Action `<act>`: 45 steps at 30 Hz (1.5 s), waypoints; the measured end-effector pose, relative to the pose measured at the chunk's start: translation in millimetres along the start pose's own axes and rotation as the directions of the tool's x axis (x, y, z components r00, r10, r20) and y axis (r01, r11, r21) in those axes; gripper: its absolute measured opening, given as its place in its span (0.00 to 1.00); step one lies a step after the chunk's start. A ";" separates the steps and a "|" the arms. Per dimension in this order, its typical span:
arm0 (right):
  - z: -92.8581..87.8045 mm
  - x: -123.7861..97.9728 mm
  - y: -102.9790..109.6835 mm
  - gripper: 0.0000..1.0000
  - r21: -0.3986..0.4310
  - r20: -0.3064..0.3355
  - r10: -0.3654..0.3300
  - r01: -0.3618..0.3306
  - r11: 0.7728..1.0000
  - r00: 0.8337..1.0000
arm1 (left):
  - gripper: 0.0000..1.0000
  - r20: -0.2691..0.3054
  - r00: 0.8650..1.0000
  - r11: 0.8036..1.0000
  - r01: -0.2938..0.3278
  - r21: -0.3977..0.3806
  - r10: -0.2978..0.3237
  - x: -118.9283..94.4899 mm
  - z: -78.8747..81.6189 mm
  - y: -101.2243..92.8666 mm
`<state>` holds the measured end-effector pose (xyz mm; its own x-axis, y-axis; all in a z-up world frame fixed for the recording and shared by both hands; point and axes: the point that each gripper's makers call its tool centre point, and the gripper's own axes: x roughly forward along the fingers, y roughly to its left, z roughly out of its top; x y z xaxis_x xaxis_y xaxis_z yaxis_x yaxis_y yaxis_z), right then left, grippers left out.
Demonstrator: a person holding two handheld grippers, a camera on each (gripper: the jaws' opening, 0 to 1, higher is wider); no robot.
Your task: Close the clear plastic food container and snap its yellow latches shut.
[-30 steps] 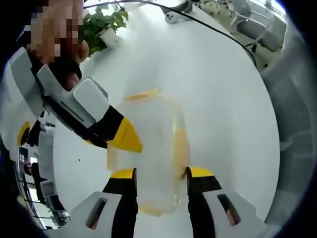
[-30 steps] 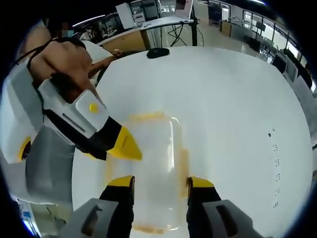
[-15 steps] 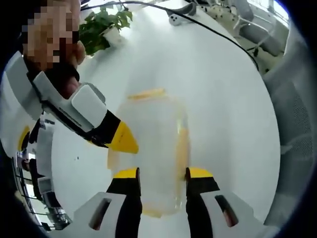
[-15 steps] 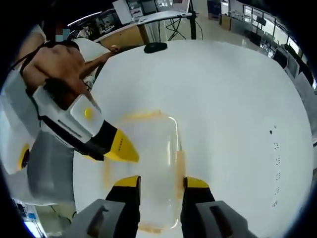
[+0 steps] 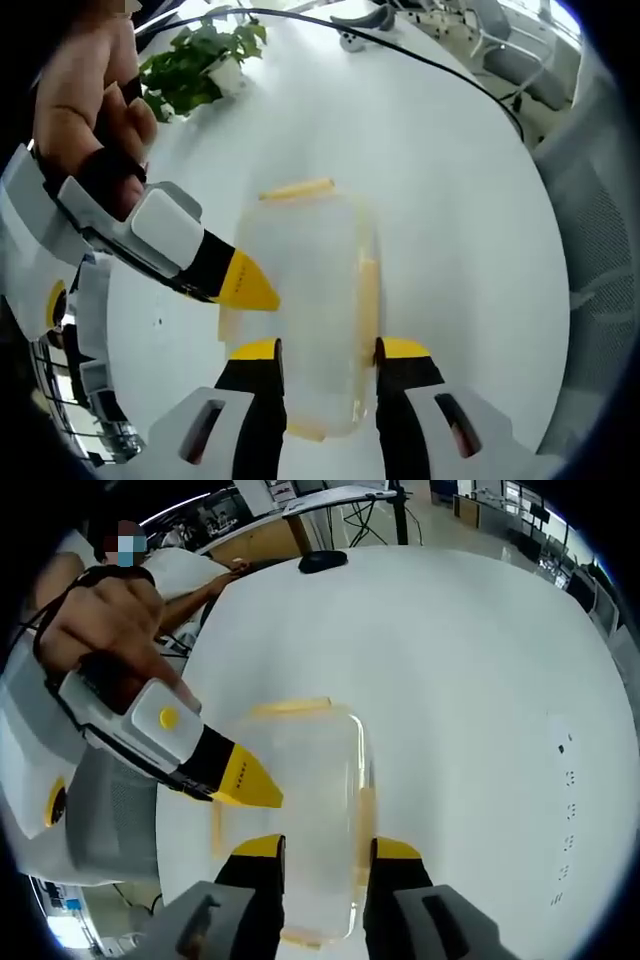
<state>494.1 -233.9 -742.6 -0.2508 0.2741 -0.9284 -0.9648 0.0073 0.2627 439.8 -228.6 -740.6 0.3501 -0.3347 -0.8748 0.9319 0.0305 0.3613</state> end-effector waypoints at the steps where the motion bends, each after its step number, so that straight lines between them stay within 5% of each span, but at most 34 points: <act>1: 0.3 -0.3 -0.5 0.28 0.004 0.002 0.003 -0.003 1.000 1.000 | 0.31 0.002 1.000 1.000 -0.002 -0.003 0.002 -0.3 0.4 -0.3; 12: 5.2 -5.1 1.7 0.30 -0.047 0.052 -0.048 0.050 0.998 0.997 | 0.34 0.059 0.998 1.000 -0.016 -0.006 0.016 -4.1 1.5 -0.9; 18: 4.3 -8.8 2.9 0.30 -0.068 0.048 -0.087 0.090 0.994 0.995 | 0.31 0.045 0.999 0.998 -0.013 0.059 0.010 -7.7 0.1 -4.0; 27: 6.7 -27.0 9.7 0.36 -0.093 0.083 -0.139 0.147 0.985 0.987 | 0.36 0.020 1.000 1.000 0.024 0.006 -0.024 -16.8 -16.9 1.6; 45: -24.2 -31.6 37.3 0.49 -0.124 0.053 -0.196 0.201 0.972 0.979 | 0.45 0.007 0.999 0.999 0.046 -0.023 -0.046 -21.9 -27.5 22.4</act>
<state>464.1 -265.5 -709.8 -0.0526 0.3183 -0.9465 -0.9977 -0.0570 0.0362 455.7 -194.7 -722.2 0.3060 -0.3424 -0.8883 0.9491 0.0368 0.3128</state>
